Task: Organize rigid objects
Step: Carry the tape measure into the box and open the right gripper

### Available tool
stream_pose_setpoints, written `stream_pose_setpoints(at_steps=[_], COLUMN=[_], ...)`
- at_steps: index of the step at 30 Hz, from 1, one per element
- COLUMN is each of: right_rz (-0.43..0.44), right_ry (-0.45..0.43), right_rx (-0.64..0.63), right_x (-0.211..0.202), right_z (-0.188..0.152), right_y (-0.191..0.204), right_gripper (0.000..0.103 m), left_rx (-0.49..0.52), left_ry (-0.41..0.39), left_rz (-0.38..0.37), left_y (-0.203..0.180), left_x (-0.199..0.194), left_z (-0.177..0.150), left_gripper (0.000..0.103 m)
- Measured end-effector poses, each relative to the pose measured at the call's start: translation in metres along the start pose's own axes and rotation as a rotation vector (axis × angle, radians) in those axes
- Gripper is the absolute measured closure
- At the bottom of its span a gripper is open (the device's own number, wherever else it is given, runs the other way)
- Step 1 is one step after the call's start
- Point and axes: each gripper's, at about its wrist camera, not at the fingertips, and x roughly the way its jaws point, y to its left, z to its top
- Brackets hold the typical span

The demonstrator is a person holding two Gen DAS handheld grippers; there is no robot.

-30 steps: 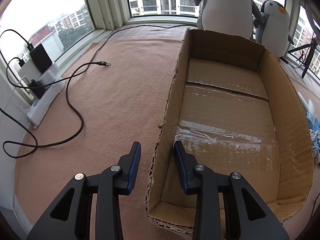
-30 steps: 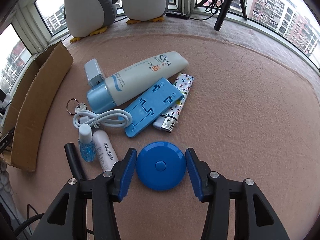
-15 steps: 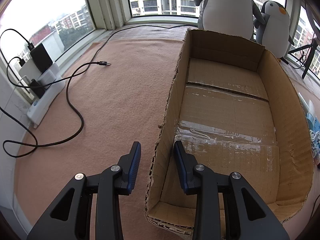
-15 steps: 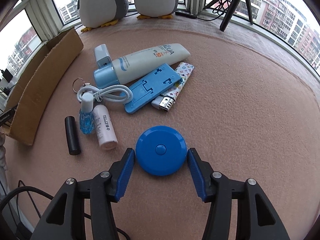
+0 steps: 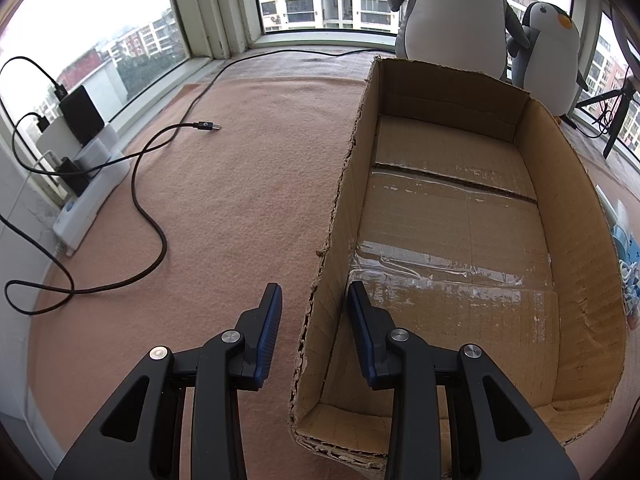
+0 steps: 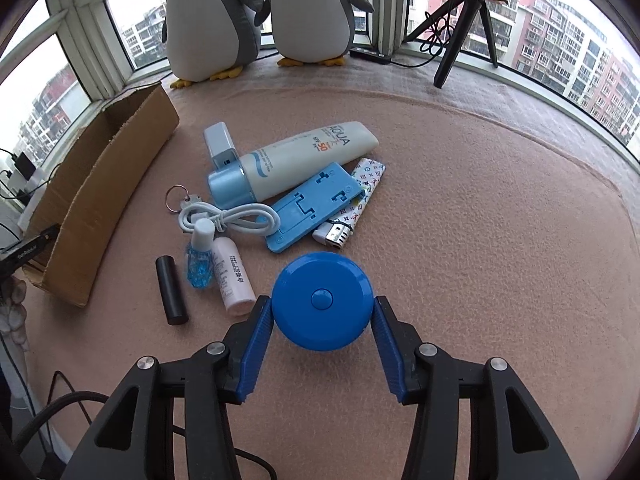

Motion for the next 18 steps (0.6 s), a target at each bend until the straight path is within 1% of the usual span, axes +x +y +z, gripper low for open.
stream_pose_setpoints(at_steps=[4,10,14,18], right_rz=[0.044,0.143,0.186,0.225], right_ry=[-0.055,-0.128,-0.153,-0.166], right_rx=[-0.019,-0.072,-0.129,-0.177], right_x=[-0.020,-0.043,-0.047,-0.041], right_z=[0.014,0.040,0.055,0.067], right_y=[0.018,0.062,0.098,0.133], right_gripper=[0.057,0.057,0.057,0.057], left_rx=[-0.002,-0.006,-0.010,-0.012], left_ry=[0.000,0.000,0.000,-0.002], left_rz=[-0.004,-0.007,-0.011,-0.013], left_y=[0.000,0.001,0.002,0.002], left_x=[0.000,0.000,0.000,-0.001], left_z=[0.000,-0.001,-0.001,-0.001], left_gripper=[0.071,0.072,0.072,0.072])
